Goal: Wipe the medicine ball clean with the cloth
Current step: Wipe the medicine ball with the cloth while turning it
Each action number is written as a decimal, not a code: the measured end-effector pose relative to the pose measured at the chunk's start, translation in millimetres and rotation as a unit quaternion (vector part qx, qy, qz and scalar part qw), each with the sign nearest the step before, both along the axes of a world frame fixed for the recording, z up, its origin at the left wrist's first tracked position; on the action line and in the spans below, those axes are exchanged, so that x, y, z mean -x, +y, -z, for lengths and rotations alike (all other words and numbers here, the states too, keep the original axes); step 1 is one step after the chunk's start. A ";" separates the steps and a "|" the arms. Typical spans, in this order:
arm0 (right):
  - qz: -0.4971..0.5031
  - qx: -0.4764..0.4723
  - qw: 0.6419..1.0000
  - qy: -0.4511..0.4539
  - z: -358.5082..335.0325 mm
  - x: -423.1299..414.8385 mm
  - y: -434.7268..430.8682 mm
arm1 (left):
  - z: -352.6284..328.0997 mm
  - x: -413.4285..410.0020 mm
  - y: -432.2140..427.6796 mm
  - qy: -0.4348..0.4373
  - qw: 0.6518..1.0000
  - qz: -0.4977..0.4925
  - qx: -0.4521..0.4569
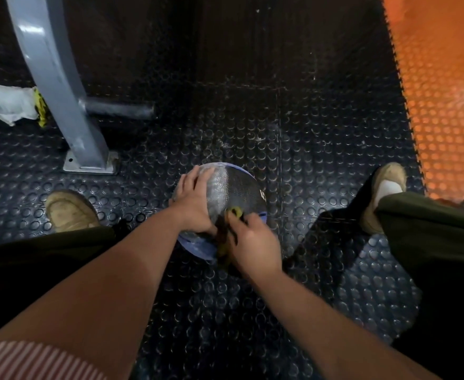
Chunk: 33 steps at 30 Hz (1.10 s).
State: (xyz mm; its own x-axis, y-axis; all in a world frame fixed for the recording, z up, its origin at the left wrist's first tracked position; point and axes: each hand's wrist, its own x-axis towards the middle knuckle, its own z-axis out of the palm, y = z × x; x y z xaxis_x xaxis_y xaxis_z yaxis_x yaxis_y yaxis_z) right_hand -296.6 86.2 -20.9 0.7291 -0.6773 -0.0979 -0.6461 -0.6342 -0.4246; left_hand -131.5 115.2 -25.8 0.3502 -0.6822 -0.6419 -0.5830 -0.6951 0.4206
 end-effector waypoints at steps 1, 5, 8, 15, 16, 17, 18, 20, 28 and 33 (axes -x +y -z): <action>-0.021 -0.001 1.000 0.006 4.3 4.8 9.2 | -0.4 -0.3 0.9 0.002 1.000 -0.001 0.003; -0.021 -0.046 0.998 -0.035 -0.8 5.9 0.0 | 1.4 1.0 8.1 0.004 1.000 -0.017 0.007; 0.103 -0.083 0.989 -0.069 -14.4 -2.9 -33.2 | 1.1 7.7 9.8 0.000 1.000 -0.026 0.018; 0.099 -0.105 0.988 0.057 -13.5 -18.3 -51.7 | 0.5 15.2 15.2 -0.016 0.999 -0.038 0.024; 0.070 -0.081 0.992 0.059 -12.5 -17.0 -40.2 | 1.0 13.5 16.9 -0.010 0.999 -0.042 0.024; 0.041 -0.064 0.995 0.061 -12.6 -14.5 -30.4 | 1.9 12.4 18.5 -0.007 0.999 -0.043 0.025; 0.014 -0.056 0.997 0.060 -13.5 -11.6 -23.2 | 2.7 12.0 20.9 -0.007 0.999 -0.042 0.028; -0.008 -0.063 0.997 0.048 -16.0 -4.7 -23.2 | 2.9 14.5 25.3 -0.005 0.998 -0.041 0.038; 0.031 -0.145 0.989 0.011 -14.2 -8.3 -65.3 | 3.5 28.1 38.0 -0.034 0.998 -0.034 0.045; 0.101 -0.162 0.980 0.061 -1.7 -17.9 -88.9 | 2.3 32.6 35.1 -0.039 0.998 -0.038 0.042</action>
